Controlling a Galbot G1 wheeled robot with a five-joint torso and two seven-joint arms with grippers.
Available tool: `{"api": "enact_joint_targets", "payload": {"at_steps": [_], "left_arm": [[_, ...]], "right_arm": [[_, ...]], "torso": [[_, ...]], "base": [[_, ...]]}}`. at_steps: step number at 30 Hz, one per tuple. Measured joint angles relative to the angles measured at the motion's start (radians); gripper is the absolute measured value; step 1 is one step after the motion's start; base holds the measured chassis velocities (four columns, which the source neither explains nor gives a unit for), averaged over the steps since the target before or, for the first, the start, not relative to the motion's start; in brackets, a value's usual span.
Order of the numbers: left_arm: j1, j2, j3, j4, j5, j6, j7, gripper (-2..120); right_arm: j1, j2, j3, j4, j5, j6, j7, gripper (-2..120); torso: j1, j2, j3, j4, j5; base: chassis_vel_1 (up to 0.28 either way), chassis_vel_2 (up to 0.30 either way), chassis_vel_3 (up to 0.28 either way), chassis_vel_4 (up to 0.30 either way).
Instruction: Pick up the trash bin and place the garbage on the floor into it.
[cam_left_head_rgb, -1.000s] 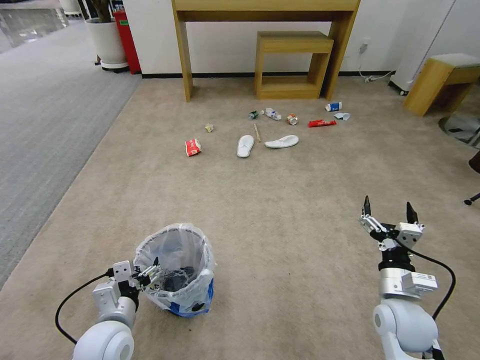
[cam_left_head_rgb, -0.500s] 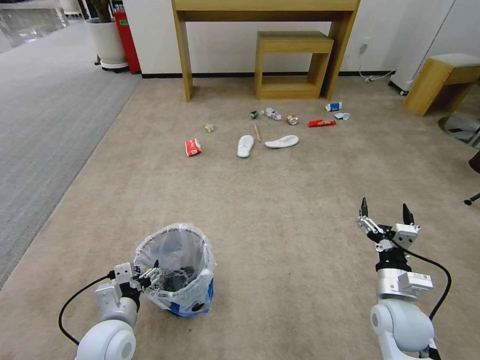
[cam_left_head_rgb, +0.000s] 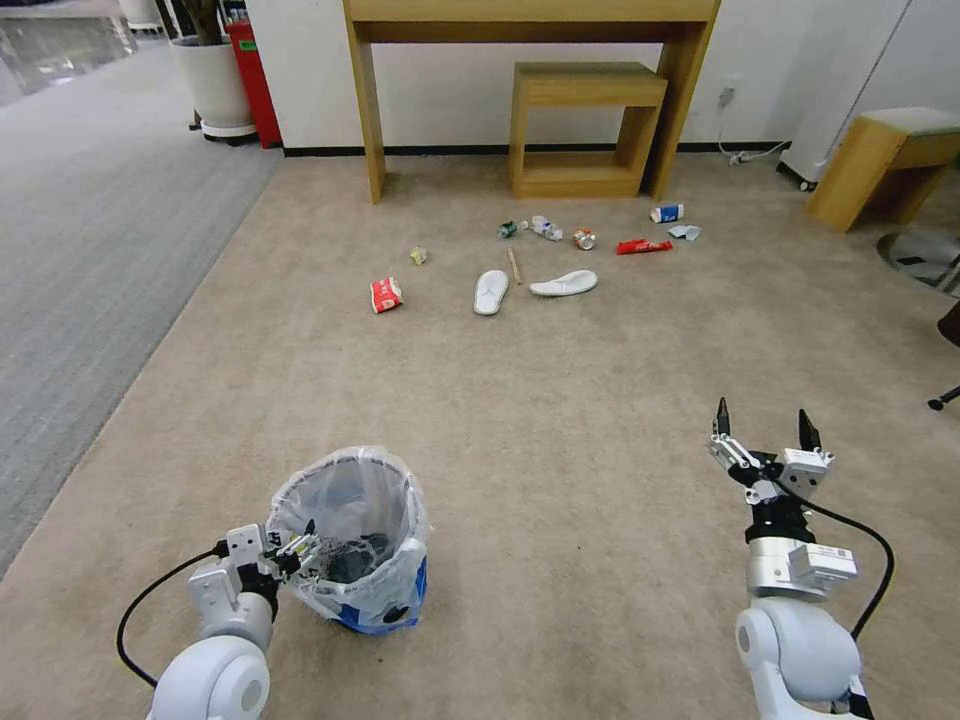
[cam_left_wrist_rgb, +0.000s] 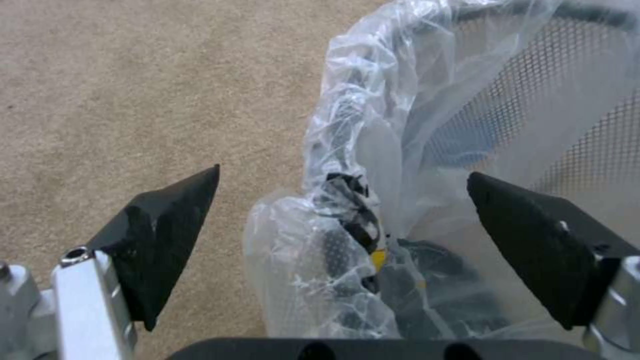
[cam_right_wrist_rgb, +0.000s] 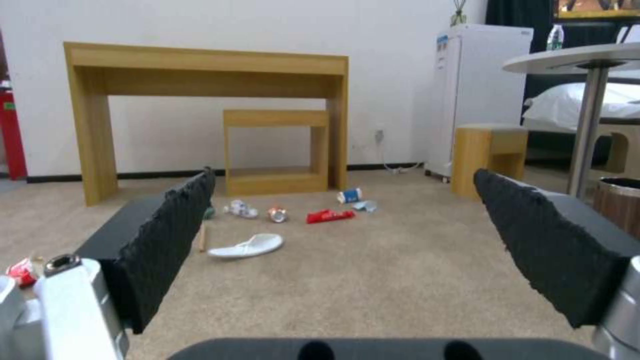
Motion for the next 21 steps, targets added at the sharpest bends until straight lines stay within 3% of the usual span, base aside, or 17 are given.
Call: {"api": "enact_joint_targets", "payload": {"at_steps": [14, 21], "left_arm": [[-0.005, 0.014, -0.005, 0.003, -0.018, 0.004, -0.011, 97], [0.002, 0.012, -0.005, 0.002, -0.012, 0.005, -0.011, 81]], "right_arm": [[0.002, 0.003, 0.000, -0.003, 0.000, 0.001, -0.001, 96], [0.001, 0.007, -0.001, -0.003, -0.001, 0.002, -0.001, 96]], "torso": [[0.000, 0.000, 0.000, 0.0000, 0.0000], [0.000, 0.000, 0.000, 0.0000, 0.0000]], "base": [[0.000, 0.000, 0.000, 0.000], [0.000, 0.000, 0.000, 0.000]]}}
